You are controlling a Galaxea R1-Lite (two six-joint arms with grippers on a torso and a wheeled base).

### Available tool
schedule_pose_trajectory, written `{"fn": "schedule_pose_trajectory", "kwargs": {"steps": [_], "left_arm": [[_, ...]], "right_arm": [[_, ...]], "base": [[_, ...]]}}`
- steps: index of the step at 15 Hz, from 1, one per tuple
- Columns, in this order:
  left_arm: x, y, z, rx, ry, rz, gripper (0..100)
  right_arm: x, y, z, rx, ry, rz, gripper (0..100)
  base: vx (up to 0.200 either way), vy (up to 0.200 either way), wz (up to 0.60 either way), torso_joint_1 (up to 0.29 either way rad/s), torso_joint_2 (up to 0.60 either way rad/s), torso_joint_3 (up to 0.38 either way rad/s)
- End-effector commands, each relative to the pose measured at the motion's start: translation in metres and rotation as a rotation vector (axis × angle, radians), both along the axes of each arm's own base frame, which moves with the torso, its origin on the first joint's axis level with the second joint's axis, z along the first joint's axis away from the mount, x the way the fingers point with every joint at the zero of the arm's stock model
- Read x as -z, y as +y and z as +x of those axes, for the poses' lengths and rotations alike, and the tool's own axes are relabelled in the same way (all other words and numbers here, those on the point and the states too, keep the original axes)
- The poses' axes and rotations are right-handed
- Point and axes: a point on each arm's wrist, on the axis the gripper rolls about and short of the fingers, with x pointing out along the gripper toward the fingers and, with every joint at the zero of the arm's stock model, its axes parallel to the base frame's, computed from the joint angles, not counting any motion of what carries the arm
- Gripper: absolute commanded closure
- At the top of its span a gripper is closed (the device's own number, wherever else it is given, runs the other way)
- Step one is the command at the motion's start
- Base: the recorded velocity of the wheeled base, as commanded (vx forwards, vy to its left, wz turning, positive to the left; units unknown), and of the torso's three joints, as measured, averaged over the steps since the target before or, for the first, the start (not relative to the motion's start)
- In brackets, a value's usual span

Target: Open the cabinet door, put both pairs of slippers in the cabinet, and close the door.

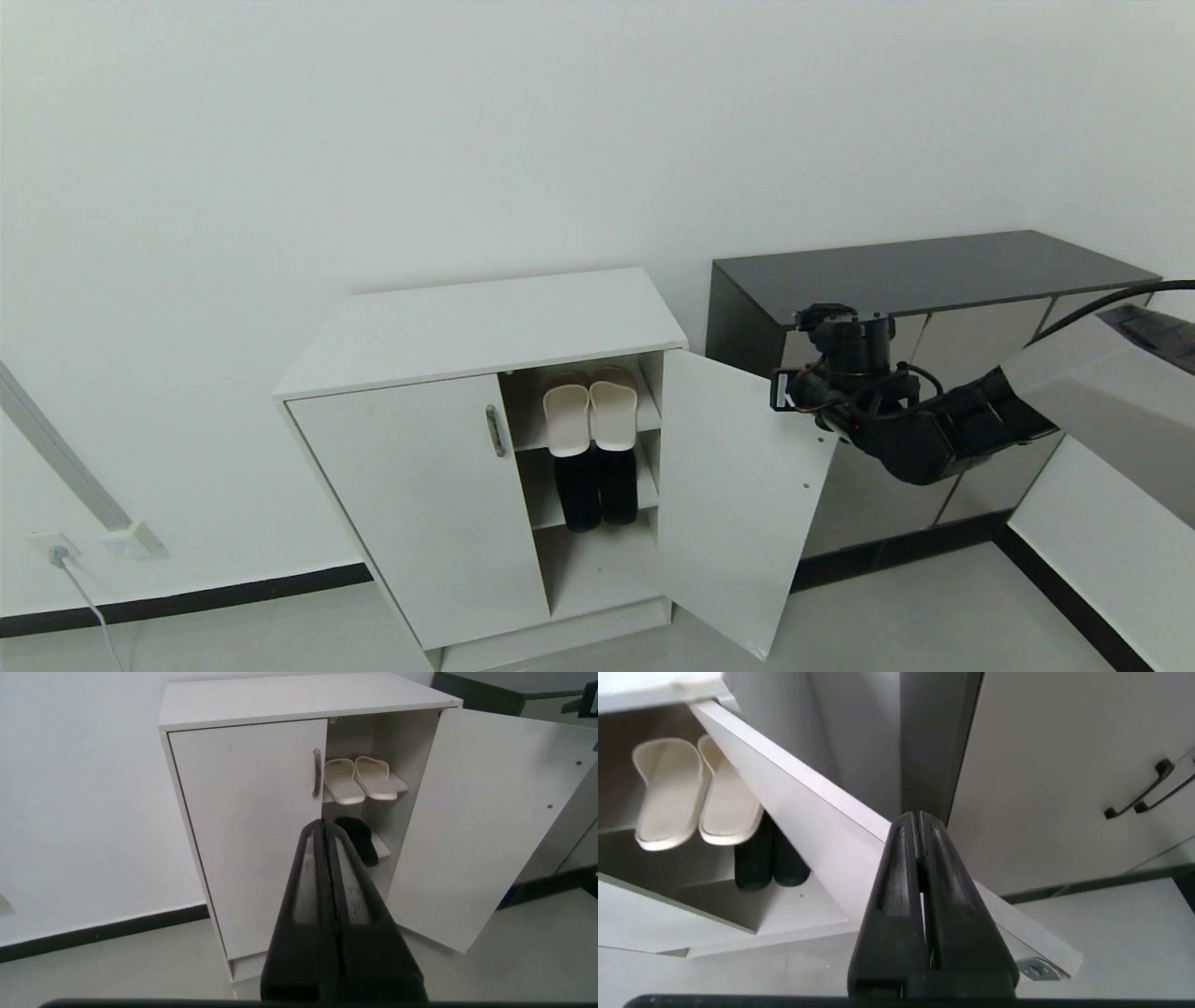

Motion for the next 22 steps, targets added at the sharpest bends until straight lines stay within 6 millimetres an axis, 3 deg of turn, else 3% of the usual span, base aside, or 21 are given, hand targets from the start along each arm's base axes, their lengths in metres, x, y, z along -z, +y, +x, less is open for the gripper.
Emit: {"fn": "schedule_pose_trajectory", "kwargs": {"steps": [1,6,14,18,22], "left_arm": [[0.0,0.0,0.0,0.0,0.001,0.0,100],[0.0,0.0,0.0,0.0,0.001,0.0,100],[0.0,0.0,0.0,0.0,0.001,0.0,100],[0.0,0.0,0.0,0.0,0.001,0.0,100],[0.0,0.0,0.0,0.0,0.001,0.0,100]], "right_arm": [[0.003,-0.003,0.002,0.008,0.005,-0.002,100],[0.007,-0.013,0.014,0.038,0.001,-0.002,100],[0.011,-0.012,0.013,0.036,0.035,-0.016,100],[0.002,-0.001,-0.004,0.001,0.035,-0.017,100],[-0.011,0.03,-0.05,-0.104,0.055,-0.005,100]], "base": [[0.0,0.0,0.0,0.0,0.0,0.0],[0.0,0.0,0.0,0.0,0.0,0.0],[0.0,0.0,0.0,0.0,0.0,0.0],[0.0,0.0,0.0,0.0,0.0,0.0],[0.0,0.0,0.0,0.0,0.0,0.0]]}}
